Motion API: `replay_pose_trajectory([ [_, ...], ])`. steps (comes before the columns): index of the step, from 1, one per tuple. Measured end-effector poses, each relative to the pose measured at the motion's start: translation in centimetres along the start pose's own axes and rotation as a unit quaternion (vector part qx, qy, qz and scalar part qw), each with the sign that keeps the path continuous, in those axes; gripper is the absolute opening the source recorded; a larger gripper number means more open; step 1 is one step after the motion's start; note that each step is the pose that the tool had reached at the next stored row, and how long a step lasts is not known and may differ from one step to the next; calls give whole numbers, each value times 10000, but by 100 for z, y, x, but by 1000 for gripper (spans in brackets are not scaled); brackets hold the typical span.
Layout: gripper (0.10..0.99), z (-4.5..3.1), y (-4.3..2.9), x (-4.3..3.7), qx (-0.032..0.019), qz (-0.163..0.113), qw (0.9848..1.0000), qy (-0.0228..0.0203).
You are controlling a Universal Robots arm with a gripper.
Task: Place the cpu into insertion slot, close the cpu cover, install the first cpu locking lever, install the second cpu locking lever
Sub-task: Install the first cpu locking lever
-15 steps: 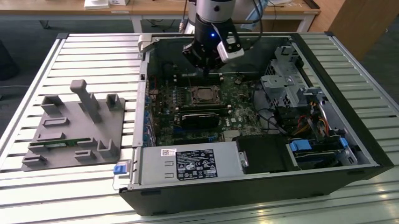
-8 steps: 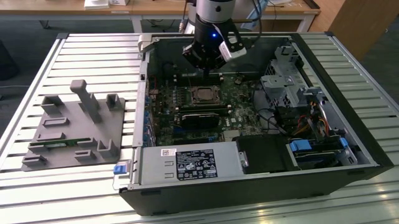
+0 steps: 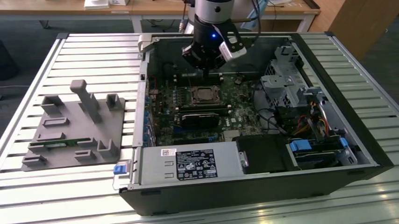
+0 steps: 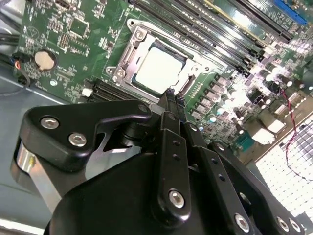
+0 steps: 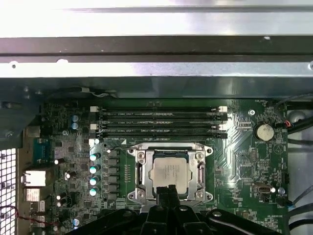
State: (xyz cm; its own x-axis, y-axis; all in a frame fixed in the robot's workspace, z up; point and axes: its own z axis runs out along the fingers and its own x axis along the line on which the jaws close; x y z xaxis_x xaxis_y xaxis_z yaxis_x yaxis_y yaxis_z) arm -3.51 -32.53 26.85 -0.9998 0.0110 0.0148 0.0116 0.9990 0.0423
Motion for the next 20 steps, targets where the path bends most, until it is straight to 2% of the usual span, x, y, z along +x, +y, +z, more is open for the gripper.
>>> replay_pose_trajectory([
  [3, 106, 4, -2, 26, -36, -61, 10000, 2],
  [11, 106, 23, -5, 227, -38, -62, 10000, -3],
  [18, 106, 41, 5, 306, -38, -63, 10000, -3],
  [20, 106, 45, 9, 353, -39, -63, 10000, -13],
])
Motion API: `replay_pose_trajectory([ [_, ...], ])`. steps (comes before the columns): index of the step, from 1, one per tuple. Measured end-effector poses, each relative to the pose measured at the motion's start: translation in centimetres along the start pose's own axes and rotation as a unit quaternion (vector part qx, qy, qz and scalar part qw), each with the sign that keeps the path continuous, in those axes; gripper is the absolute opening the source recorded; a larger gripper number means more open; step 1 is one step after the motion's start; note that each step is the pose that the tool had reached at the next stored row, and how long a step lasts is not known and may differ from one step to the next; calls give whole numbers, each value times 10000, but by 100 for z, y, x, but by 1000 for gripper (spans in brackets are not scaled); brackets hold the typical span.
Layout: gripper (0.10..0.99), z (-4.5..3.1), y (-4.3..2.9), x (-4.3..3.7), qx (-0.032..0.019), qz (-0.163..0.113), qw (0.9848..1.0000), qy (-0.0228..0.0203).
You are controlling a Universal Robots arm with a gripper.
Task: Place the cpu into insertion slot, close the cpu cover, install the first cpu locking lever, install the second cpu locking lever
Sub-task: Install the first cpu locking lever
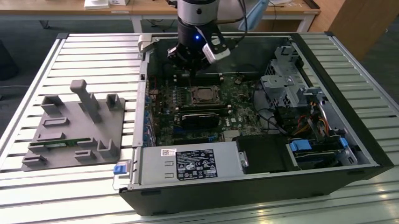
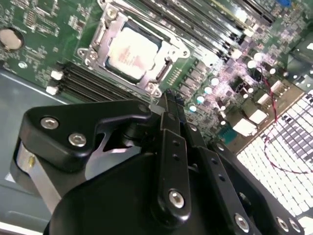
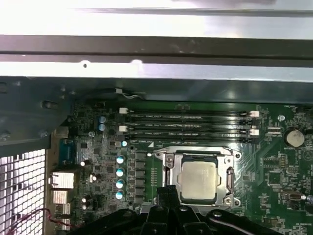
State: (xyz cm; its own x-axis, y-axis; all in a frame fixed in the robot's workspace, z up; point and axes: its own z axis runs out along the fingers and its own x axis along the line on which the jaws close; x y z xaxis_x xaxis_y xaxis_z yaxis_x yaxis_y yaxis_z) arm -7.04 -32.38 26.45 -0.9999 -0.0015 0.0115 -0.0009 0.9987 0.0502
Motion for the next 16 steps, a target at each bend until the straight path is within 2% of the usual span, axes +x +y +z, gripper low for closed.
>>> replay_pose_trajectory([
  [5, 106, 13, 31, 84, 1, -3, 10000, -48],
  [16, 106, 61, 92, 197, 1, -10, 10000, -48],
])
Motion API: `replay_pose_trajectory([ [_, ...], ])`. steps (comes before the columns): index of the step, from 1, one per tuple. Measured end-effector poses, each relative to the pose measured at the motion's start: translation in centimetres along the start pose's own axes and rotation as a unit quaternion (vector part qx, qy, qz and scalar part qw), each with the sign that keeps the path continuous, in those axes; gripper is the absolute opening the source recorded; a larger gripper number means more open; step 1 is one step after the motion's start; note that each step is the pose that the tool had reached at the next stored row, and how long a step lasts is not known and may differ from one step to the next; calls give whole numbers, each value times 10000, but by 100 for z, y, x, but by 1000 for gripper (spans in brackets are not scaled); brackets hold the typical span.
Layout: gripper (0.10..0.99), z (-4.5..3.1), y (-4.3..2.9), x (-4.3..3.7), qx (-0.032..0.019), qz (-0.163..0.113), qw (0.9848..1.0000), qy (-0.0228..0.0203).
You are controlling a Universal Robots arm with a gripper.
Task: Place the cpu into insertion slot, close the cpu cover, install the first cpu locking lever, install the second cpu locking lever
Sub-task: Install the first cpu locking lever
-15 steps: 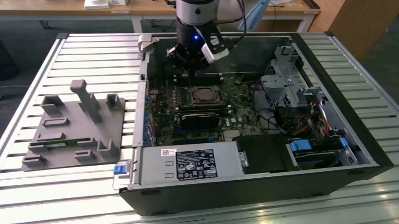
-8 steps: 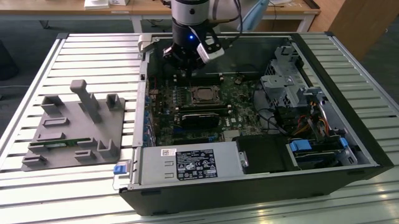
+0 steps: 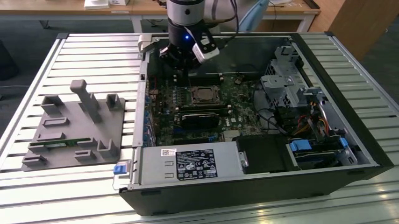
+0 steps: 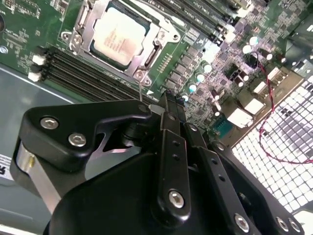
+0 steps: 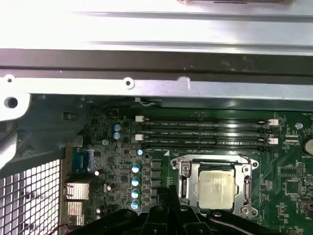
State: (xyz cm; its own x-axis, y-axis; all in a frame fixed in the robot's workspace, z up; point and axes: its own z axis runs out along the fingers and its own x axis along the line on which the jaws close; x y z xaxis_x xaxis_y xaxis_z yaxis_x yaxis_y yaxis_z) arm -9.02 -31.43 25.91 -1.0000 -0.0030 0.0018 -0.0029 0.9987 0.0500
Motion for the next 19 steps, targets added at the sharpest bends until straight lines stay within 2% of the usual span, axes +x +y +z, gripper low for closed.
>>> replay_pose_trajectory([
  [4, 106, 16, 50, 30, 0, -2, 10000, 0],
  [10, 106, 38, 156, 37, 0, -5, 10000, 0],
  [13, 106, 42, 186, 37, 0, -5, 10000, 0],
  [16, 106, 42, 190, 9, 0, -6, 10000, 0],
  [19, 106, 42, 190, -71, 0, -5, 10000, 1],
])
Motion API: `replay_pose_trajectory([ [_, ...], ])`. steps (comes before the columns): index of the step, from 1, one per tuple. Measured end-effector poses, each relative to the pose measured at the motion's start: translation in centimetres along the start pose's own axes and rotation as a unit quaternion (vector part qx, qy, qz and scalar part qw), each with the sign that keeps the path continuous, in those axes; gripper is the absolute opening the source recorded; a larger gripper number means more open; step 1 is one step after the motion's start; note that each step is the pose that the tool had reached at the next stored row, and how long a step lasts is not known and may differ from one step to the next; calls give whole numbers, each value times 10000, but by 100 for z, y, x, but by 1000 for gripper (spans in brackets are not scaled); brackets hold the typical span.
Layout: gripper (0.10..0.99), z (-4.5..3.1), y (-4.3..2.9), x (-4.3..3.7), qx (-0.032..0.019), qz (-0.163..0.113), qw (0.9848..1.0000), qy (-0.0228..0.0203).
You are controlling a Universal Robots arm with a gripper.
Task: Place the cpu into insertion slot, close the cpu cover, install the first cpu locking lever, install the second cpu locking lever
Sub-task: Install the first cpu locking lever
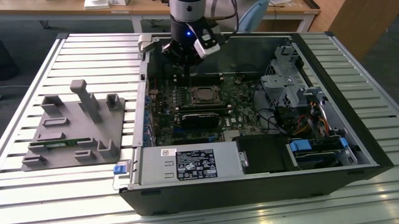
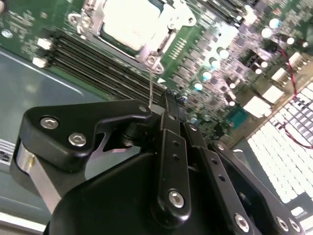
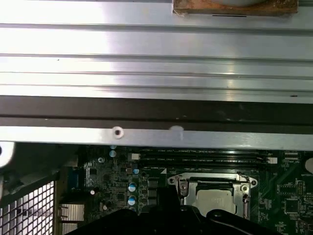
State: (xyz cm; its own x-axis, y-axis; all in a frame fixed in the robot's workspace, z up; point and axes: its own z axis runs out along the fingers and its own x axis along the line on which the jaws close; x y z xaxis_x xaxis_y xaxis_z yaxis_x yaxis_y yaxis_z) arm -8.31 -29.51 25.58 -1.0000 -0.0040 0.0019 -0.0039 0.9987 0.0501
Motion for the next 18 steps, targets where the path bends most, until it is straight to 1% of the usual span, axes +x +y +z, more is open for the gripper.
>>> replay_pose_trajectory([
  [5, 106, 0, 3, -176, 0, 0, 10000, 4],
  [6, 106, 0, 3, -194, 1, 0, 10000, 4],
  [12, 106, 1, 2, -206, -6, 0, 10000, 5],
  [13, 106, 2, -2, -206, -80, 0, 10000, 5],
  [15, 106, 4, -8, -205, -260, -1, 9997, 5],
  [16, 106, 8, -10, -205, -317, -1, 9995, 4],
  [18, 106, 23, -11, -206, -320, -2, 9995, 1],
])
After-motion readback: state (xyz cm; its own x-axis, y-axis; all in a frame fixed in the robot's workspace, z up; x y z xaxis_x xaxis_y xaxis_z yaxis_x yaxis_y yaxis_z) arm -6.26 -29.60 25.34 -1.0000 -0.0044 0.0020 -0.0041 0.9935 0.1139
